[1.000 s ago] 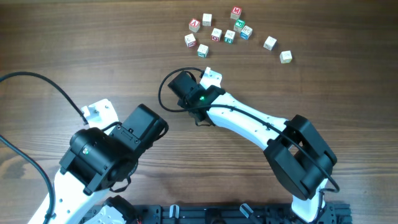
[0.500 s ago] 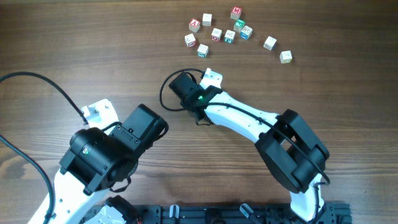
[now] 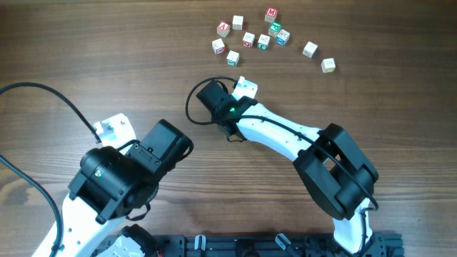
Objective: Form a circle
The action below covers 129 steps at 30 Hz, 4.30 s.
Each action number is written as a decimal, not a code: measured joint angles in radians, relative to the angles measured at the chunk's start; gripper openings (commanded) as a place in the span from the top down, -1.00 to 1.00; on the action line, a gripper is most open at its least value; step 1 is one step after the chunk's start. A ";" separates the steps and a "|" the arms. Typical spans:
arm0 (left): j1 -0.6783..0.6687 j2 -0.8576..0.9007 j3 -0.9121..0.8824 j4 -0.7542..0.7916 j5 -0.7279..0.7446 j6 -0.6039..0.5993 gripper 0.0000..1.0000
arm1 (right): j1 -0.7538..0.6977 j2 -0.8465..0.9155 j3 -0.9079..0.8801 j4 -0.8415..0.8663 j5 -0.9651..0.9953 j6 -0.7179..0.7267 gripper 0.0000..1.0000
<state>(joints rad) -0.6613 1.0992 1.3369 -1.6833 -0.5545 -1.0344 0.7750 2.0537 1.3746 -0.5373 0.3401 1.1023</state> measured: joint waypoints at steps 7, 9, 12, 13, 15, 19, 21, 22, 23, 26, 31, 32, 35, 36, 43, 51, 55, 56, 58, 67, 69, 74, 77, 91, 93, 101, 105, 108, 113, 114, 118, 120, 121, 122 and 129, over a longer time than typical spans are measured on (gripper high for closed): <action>0.000 0.000 0.000 0.000 0.000 0.000 -1.00 | 0.000 0.000 0.000 0.000 -0.002 0.000 0.42; 0.000 0.000 0.000 0.000 0.000 0.000 -1.00 | 0.000 0.000 0.000 0.000 -0.002 0.000 0.43; 0.000 0.000 0.000 0.000 0.000 0.000 -1.00 | 0.000 0.000 0.000 0.000 -0.002 0.005 0.47; 0.000 0.000 0.000 0.000 0.000 0.000 -1.00 | 0.000 0.000 0.000 0.000 -0.002 0.006 0.48; 0.000 0.000 0.000 0.000 0.000 0.000 -1.00 | 0.000 0.000 0.000 0.000 -0.002 0.017 0.48; 0.000 0.000 0.000 0.000 0.000 0.000 -1.00 | 0.000 0.000 0.000 0.000 0.001 0.032 0.49; 0.000 0.000 0.000 0.000 0.000 0.000 -1.00 | 0.000 0.000 0.000 0.000 0.002 0.040 0.49; 0.000 0.000 0.000 0.000 0.000 0.000 -1.00 | 0.000 0.000 0.000 0.000 0.002 0.046 0.49; 0.000 0.000 0.000 0.000 0.000 0.000 -1.00 | 0.000 0.000 0.000 0.000 0.002 0.050 0.50; 0.000 0.000 0.000 0.000 0.000 0.000 -1.00 | 0.000 0.000 0.000 0.000 0.005 0.058 0.50; 0.000 0.000 0.000 0.000 0.000 0.000 -1.00 | 0.000 0.000 0.000 0.000 0.006 0.062 0.50; 0.000 0.000 0.000 0.000 0.000 0.000 -1.00 | 0.000 0.000 0.000 0.000 0.006 0.064 0.50; 0.000 0.000 0.000 0.000 0.000 0.000 -1.00 | 0.000 0.000 0.000 0.000 0.009 0.064 0.50; 0.000 0.000 0.000 0.000 0.000 0.000 -1.00 | 0.000 0.000 0.000 0.000 0.009 0.064 0.51; 0.000 0.000 0.000 0.000 0.000 0.000 -1.00 | 0.000 0.000 0.014 -0.055 0.015 0.065 0.64; 0.000 0.000 0.000 0.000 0.000 0.000 -1.00 | 0.000 0.005 0.067 -0.102 0.029 0.066 0.65; 0.000 0.000 0.000 0.000 0.000 0.000 -1.00 | 0.000 0.005 0.067 -0.103 0.031 0.072 0.65; 0.000 0.000 0.000 0.000 0.000 0.000 -1.00 | 0.000 0.005 0.067 -0.102 0.032 0.073 0.64; 0.000 0.000 0.000 0.000 0.000 0.000 -1.00 | 0.000 0.006 0.067 -0.102 0.032 0.079 0.64; 0.000 0.000 0.000 0.000 0.000 0.000 -1.00 | 0.000 0.029 0.067 -0.101 0.035 0.087 0.63; 0.000 0.000 0.000 0.000 0.000 0.000 -1.00 | 0.000 0.029 0.067 -0.101 0.035 0.091 0.62; 0.000 0.000 0.000 0.000 0.000 0.000 -1.00 | 0.000 0.029 0.067 -0.101 0.035 0.107 0.62; 0.000 0.000 0.000 0.000 0.000 0.000 -1.00 | 0.000 0.029 0.067 -0.102 0.035 0.121 0.61; 0.000 0.000 0.000 0.000 0.000 0.000 -1.00 | 0.000 0.030 0.067 -0.098 0.036 0.136 0.60; 0.000 0.000 0.000 0.000 0.000 0.000 -1.00 | 0.000 0.030 0.067 -0.091 0.039 0.136 0.59; 0.000 0.000 0.000 0.000 0.000 0.000 -1.00 | 0.000 0.030 0.067 -0.088 0.047 0.139 0.59; 0.000 0.000 0.000 0.000 0.000 0.000 -1.00 | 0.000 0.030 0.067 -0.101 0.047 0.160 0.50; 0.000 0.000 0.000 0.000 0.000 0.000 -1.00 | 0.000 0.037 0.068 -0.098 0.053 0.170 0.49; 0.000 0.000 0.000 0.000 0.000 0.000 -1.00 | 0.000 0.039 0.068 -0.083 0.054 0.169 0.49; 0.000 0.000 0.000 0.000 0.000 0.000 -1.00 | 0.000 0.039 0.068 -0.083 0.054 0.169 0.49; 0.000 0.000 0.000 0.000 0.000 0.000 -1.00 | 0.000 0.039 0.068 -0.083 0.054 0.169 0.49; 0.000 0.000 0.000 0.000 0.000 0.000 -1.00 | 0.000 0.039 0.068 -0.083 0.054 0.169 0.43; 0.000 0.000 0.000 0.000 0.000 0.000 -1.00 | 0.000 0.039 0.068 -0.083 0.054 0.169 0.43; 0.000 0.000 0.000 0.000 0.000 0.000 -1.00 | 0.000 0.039 0.068 -0.083 0.054 0.169 0.43; 0.000 0.000 0.000 0.000 0.000 0.000 -1.00 | 0.000 0.039 0.068 -0.083 0.055 0.169 0.43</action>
<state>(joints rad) -0.6613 1.0992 1.3369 -1.6829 -0.5541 -1.0344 0.7750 2.0930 1.4425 -0.6201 0.3950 1.2713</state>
